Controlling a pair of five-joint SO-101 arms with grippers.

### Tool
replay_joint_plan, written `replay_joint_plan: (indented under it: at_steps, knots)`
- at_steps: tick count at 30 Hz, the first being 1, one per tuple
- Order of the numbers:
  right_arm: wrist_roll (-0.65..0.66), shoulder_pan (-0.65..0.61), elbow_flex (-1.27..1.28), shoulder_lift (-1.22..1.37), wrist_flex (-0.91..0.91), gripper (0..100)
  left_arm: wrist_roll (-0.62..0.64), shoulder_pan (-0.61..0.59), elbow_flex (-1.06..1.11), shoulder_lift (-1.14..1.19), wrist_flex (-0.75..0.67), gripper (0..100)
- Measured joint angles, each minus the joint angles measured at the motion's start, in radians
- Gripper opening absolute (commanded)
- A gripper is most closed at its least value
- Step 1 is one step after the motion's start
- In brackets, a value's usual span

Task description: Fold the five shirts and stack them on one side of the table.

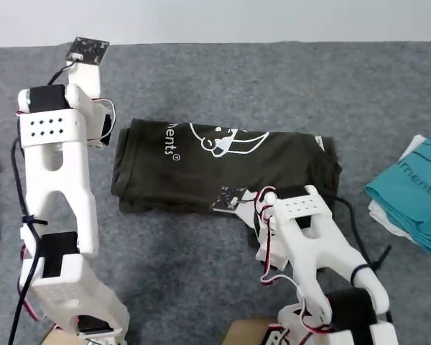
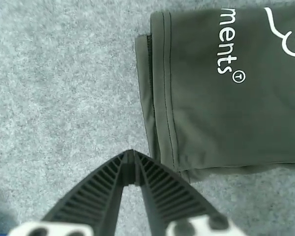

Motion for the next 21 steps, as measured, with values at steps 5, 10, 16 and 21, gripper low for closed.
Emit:
replay_joint_plan:
  at_steps: [5,10,16,21]
  knots:
    - [0.000,0.028,-0.020,0.048,-0.057,7.4,0.000,0.000,0.000,0.000,0.000,0]
    - [0.002,0.028,-0.020,0.049,-0.063,6.6,0.000,0.000,0.000,0.000,0.000,0]
    - [0.008,0.028,-0.018,0.054,-0.063,1.3,0.000,0.000,0.000,0.000,0.000,0]
    - [0.052,0.043,-0.038,0.069,-0.051,1.3,0.000,0.000,0.000,0.000,0.000,0]
